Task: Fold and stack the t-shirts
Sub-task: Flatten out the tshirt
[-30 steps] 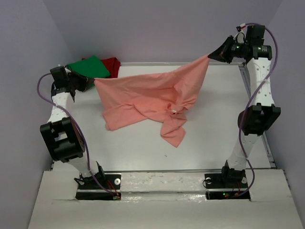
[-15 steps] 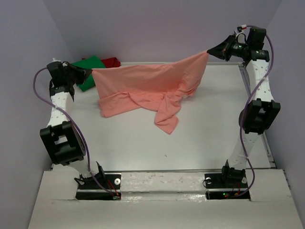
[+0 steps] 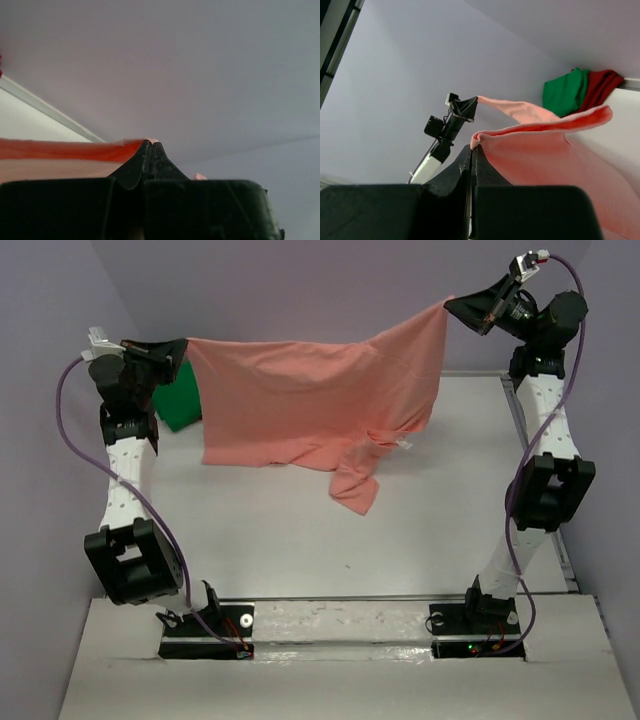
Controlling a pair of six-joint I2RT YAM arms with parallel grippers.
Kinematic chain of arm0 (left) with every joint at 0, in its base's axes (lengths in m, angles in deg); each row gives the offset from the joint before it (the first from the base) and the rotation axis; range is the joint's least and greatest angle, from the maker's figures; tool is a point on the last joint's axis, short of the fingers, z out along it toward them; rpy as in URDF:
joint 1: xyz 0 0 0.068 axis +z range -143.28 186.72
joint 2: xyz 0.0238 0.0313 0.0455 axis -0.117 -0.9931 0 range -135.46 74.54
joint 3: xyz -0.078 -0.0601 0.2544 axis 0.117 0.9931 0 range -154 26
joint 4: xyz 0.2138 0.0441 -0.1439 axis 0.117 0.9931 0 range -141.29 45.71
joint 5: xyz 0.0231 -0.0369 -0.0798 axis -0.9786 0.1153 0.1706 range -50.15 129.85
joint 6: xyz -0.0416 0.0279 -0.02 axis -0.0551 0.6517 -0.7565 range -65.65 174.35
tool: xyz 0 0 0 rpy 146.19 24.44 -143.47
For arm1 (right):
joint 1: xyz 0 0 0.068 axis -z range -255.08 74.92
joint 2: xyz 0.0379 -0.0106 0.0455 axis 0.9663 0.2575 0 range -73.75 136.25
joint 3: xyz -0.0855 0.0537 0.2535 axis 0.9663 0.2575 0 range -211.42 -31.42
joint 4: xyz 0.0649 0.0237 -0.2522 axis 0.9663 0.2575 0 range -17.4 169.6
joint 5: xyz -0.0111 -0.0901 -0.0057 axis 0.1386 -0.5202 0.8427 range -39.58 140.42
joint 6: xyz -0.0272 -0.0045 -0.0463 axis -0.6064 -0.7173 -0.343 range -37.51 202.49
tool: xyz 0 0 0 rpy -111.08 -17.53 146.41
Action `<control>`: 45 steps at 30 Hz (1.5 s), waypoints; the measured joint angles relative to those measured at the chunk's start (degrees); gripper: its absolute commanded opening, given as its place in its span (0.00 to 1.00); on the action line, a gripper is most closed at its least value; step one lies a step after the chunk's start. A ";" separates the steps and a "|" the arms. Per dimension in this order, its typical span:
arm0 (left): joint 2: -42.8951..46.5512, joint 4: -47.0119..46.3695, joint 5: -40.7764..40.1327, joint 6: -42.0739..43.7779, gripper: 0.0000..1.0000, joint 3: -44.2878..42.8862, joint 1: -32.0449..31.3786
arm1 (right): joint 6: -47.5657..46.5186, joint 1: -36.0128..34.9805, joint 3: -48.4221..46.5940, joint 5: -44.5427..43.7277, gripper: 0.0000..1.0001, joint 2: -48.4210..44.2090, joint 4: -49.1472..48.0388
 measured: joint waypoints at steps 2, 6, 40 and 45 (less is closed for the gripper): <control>3.19 -0.31 0.24 -0.26 0.00 -0.48 0.02 | 6.73 0.02 5.75 1.03 0.00 -3.78 -8.90; 12.90 -0.33 1.22 -0.94 0.00 -0.90 -0.02 | 16.24 0.00 17.66 2.43 0.00 -14.45 -21.14; 46.97 77.75 -36.59 16.04 0.00 -25.07 -20.31 | -6.10 0.02 37.42 5.38 0.00 -68.78 18.86; 51.30 74.53 -40.81 12.33 0.00 -4.55 -21.27 | -14.75 0.02 45.46 -0.20 0.00 -63.71 26.32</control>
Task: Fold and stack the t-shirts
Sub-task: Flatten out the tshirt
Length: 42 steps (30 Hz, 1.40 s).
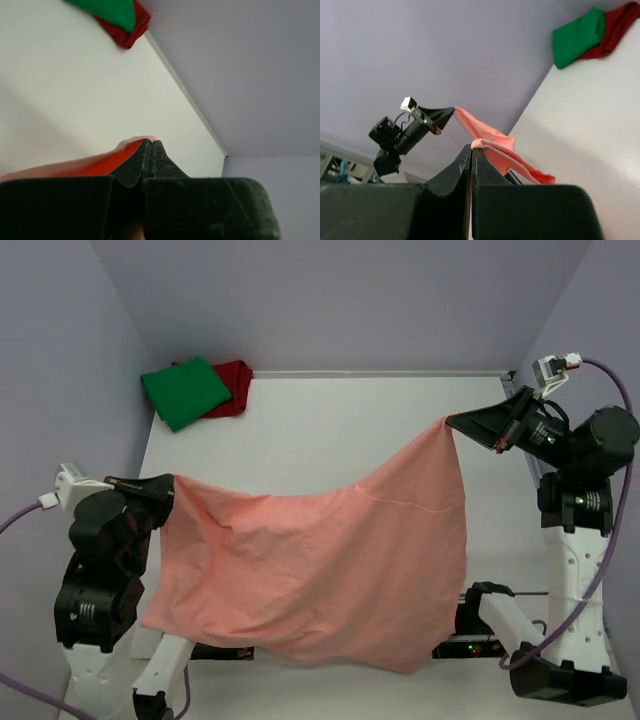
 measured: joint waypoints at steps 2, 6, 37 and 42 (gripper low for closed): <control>-0.28 -1.95 -0.15 -1.22 0.00 7.37 0.00 | -3.39 -0.02 2.32 -2.54 0.00 2.69 2.67; -1.55 -7.74 -0.81 -3.48 0.00 21.42 -0.02 | -10.25 0.00 5.40 -7.43 0.00 8.68 8.87; -49.62 -44.04 4.85 3.30 0.00 -3.48 0.20 | -8.90 -4.24 -14.47 -12.70 0.00 45.46 -12.72; -36.48 -44.72 14.53 3.08 0.00 -1.60 0.83 | 7.32 -4.63 -10.27 -6.14 0.00 34.53 -23.67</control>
